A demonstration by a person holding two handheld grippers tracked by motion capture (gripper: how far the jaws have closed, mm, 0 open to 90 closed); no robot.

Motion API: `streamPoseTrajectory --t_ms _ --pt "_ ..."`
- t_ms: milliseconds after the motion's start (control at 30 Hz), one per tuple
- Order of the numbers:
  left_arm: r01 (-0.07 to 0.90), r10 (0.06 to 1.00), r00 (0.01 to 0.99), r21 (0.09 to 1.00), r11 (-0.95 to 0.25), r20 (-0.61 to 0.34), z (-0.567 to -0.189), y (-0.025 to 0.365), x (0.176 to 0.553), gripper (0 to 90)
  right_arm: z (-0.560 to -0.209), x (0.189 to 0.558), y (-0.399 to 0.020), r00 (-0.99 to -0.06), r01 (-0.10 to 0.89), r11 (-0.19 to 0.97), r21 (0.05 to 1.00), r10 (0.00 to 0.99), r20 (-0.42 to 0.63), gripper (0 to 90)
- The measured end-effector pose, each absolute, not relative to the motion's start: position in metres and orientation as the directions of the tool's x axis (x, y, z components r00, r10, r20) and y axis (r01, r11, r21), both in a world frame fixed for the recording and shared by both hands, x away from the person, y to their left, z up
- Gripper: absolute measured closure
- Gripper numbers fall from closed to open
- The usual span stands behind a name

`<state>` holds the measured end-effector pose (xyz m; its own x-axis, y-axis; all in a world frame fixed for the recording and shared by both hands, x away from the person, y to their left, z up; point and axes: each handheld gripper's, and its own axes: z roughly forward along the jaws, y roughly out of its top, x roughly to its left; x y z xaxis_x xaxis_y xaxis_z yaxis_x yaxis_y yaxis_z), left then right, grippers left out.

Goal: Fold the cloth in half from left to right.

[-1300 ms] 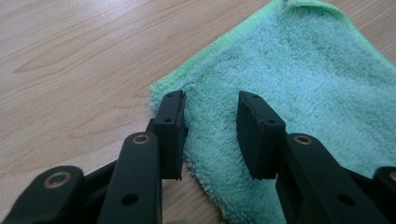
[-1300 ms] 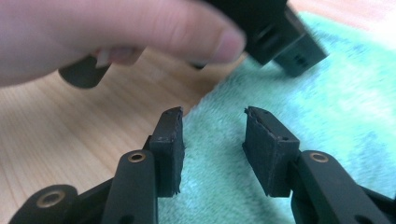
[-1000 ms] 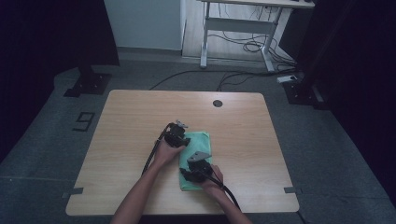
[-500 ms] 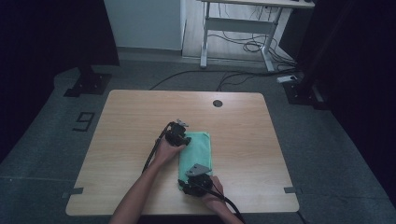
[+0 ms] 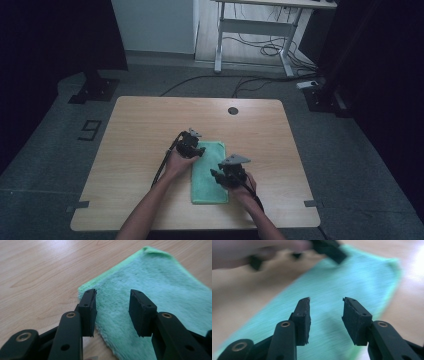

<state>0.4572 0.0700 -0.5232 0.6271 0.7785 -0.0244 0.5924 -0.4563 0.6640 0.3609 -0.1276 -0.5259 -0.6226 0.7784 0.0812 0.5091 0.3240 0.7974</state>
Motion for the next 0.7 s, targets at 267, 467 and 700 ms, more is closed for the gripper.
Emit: streamPoseTrajectory --t_ms 267,467,700 --pt "0.588 0.757 0.653 0.639 -0.497 -0.011 -0.526 0.072 0.447 58.2 -0.522 0.415 -0.136 -0.579 0.530 0.320 0.785 0.814 0.059 60.8" --pt "0.610 0.772 0.634 0.638 -0.470 -0.038 -0.533 0.076 0.449 58.7 -0.522 0.441 -0.140 -0.553 0.538 0.314 0.782 0.832 0.047 60.8" --pt "0.614 0.777 0.628 0.642 -0.460 -0.043 -0.534 0.076 0.449 58.8 -0.526 0.471 -0.136 -0.535 0.560 0.313 0.767 0.844 0.045 60.1"
